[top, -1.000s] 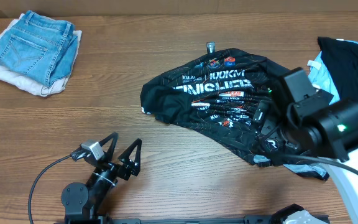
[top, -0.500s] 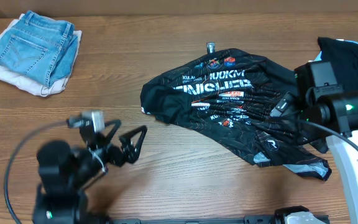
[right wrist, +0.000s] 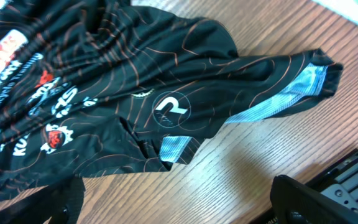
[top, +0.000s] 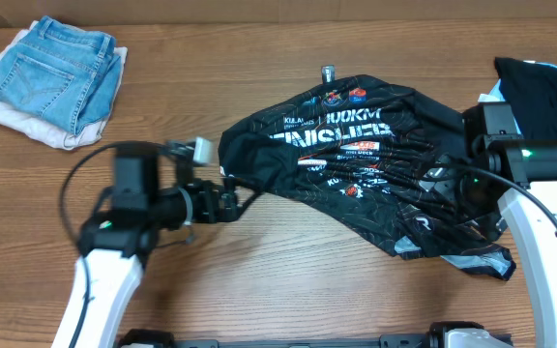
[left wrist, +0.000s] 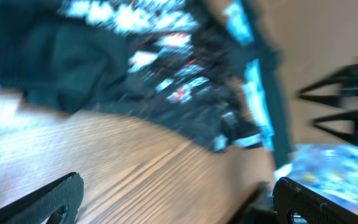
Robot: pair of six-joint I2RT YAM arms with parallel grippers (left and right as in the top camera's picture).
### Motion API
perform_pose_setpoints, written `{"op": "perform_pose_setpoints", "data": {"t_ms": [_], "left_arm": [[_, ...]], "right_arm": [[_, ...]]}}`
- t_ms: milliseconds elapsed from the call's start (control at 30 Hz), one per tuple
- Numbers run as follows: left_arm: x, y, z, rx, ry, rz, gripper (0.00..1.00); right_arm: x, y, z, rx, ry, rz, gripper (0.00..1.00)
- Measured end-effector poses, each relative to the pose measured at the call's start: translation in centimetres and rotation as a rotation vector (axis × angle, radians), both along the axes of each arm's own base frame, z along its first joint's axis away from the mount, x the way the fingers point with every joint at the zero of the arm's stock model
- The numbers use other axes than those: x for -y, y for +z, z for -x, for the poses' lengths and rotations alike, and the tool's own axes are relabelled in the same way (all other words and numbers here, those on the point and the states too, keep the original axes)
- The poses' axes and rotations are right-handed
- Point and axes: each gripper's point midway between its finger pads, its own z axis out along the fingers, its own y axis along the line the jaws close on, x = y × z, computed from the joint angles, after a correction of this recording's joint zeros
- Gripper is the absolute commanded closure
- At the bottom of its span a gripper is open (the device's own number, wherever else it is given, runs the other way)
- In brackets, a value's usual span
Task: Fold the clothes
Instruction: 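Reach the left gripper to the jersey's left edge and grasp it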
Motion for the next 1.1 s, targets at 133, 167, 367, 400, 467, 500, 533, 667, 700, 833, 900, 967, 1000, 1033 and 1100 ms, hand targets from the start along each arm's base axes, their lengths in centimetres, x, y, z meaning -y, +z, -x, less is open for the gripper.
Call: {"op": "perform_pose_setpoints", "data": {"t_ms": [133,167,367,400,467,500,533,667,700,833,900,967,1000,1033,1100], "left_arm": [[1.4,-4.4,-0.7,-0.081,0.031,-0.164,0.0],[1.7,-5.2,-1.1,-0.082,0.043,-0.192,0.0],[1.8,-8.9,-4.3,-0.082,0.125,-0.285,0.0],[1.7,-9.5,-4.7,-0.094,0.132,-0.297,0.0],[1.8,-10.6,-5.1,-0.124,0.135,-0.325,0.0],[2.0,-10.9,-5.3,-0.142,0.134,-0.343,0.0],[2.2,-11.0,-5.5,-0.151,0.131,-0.365,0.0],[4.1,-9.9,-6.8,-0.137,0.115,-0.501,0.0],[4.7,-9.3,-7.2,-0.12,0.111,-0.533,0.0],[7.2,-7.4,-8.6,-0.05,0.127,-0.613,0.0],[7.9,-7.6,-9.2,-0.037,0.143,-0.635,0.02],[7.9,-8.8,-9.4,-0.05,0.148,-0.668,0.03],[7.7,-9.6,-9.5,-0.064,0.152,-0.687,0.04],[7.6,-10.4,-9.6,-0.077,0.155,-0.705,0.05],[7.2,-12.4,-9.6,-0.108,0.153,-0.746,0.06]], "right_arm": [[0.7,-1.0,-0.2,0.006,-0.027,-0.024,0.0],[0.8,-1.1,-0.2,0.007,-0.029,-0.026,0.0],[0.9,-2.0,-0.1,-0.003,-0.03,-0.036,0.0],[0.9,-2.1,-0.2,0.002,-0.029,-0.037,0.0],[0.9,-2.1,-0.5,0.013,-0.028,-0.039,0.0],[0.9,-2.1,-0.6,0.019,-0.028,-0.039,0.0],[0.9,-2.1,-0.7,0.021,-0.028,-0.039,0.0],[0.8,-2.1,-0.8,0.025,-0.028,-0.041,0.0],[0.8,-2.1,-0.8,0.024,-0.028,-0.041,0.0],[0.8,-2.2,-0.8,0.025,-0.028,-0.042,0.0],[0.8,-2.2,-0.8,0.025,-0.028,-0.042,0.0],[0.8,-2.2,-0.8,0.025,-0.028,-0.042,0.0],[0.8,-2.2,-0.8,0.024,-0.028,-0.042,0.0],[0.8,-2.2,-0.7,0.024,-0.028,-0.042,0.0],[0.8,-2.4,-0.8,0.024,-0.028,-0.042,0.0]]}}
